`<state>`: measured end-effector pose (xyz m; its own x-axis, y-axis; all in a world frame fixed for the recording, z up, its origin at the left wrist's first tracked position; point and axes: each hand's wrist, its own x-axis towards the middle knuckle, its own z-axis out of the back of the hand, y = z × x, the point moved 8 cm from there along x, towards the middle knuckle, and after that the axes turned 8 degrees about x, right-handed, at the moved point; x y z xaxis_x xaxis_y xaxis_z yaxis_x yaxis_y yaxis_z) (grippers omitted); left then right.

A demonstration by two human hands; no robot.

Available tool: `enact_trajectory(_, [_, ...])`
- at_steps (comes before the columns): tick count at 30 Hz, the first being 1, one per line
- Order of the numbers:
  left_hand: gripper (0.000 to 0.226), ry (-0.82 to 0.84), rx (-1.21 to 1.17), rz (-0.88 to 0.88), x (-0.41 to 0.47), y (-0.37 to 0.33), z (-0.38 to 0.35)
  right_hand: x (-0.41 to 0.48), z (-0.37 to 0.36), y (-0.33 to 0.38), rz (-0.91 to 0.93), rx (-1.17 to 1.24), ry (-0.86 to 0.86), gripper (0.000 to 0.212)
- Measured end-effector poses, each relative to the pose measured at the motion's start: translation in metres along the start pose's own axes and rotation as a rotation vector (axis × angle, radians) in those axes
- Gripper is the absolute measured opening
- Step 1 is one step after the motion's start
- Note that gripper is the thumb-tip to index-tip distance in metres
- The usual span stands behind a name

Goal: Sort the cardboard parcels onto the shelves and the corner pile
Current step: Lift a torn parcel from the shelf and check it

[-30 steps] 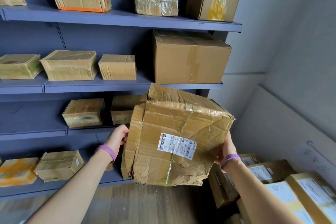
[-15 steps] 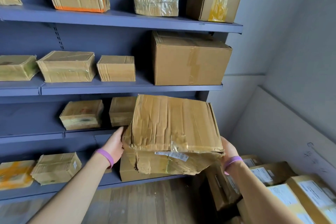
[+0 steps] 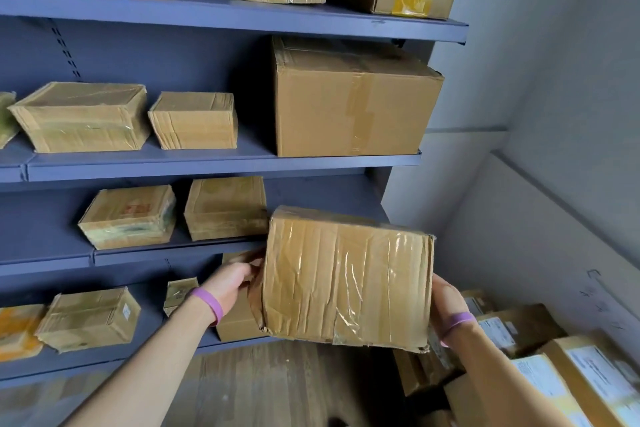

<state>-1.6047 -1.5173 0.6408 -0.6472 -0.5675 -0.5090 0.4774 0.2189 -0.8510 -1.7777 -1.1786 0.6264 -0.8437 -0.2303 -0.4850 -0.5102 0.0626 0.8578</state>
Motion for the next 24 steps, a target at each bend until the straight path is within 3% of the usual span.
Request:
enact_trajectory(2, [0.022,0.0,0.02,-0.002,0.012,-0.004,-0.009,0.02,0.004,0.004,-0.007,0.025,-0.036,0.028])
enact_trajectory(11, [0.032,-0.117,0.053,0.059,0.092,-0.017,-0.05,0.137,-0.011,0.034,0.019,-0.104,-0.034,0.032])
enact_trajectory(15, [0.029,-0.207,0.005,0.125,0.133,-0.032,-0.063,0.19,-0.025,0.051,0.038,-0.184,0.05,0.019])
enact_trajectory(16, [0.038,-0.213,-0.002,0.142,0.144,-0.035,-0.068,0.202,-0.029,0.058,0.049,-0.188,0.06,0.016])
enact_trajectory(18, [0.052,-0.187,-0.062,0.158,0.166,-0.038,-0.079,0.229,-0.036,0.068,0.073,-0.191,0.08,0.018])
enact_trajectory(21, [0.037,-0.149,-0.153,0.103,0.193,-0.047,-0.097,0.269,-0.049,0.081,0.143,-0.261,0.112,0.023])
enact_trajectory(24, [0.041,-0.136,-0.198,0.076,0.217,-0.051,-0.11,0.299,-0.06,0.085,0.175,-0.285,0.137,0.028])
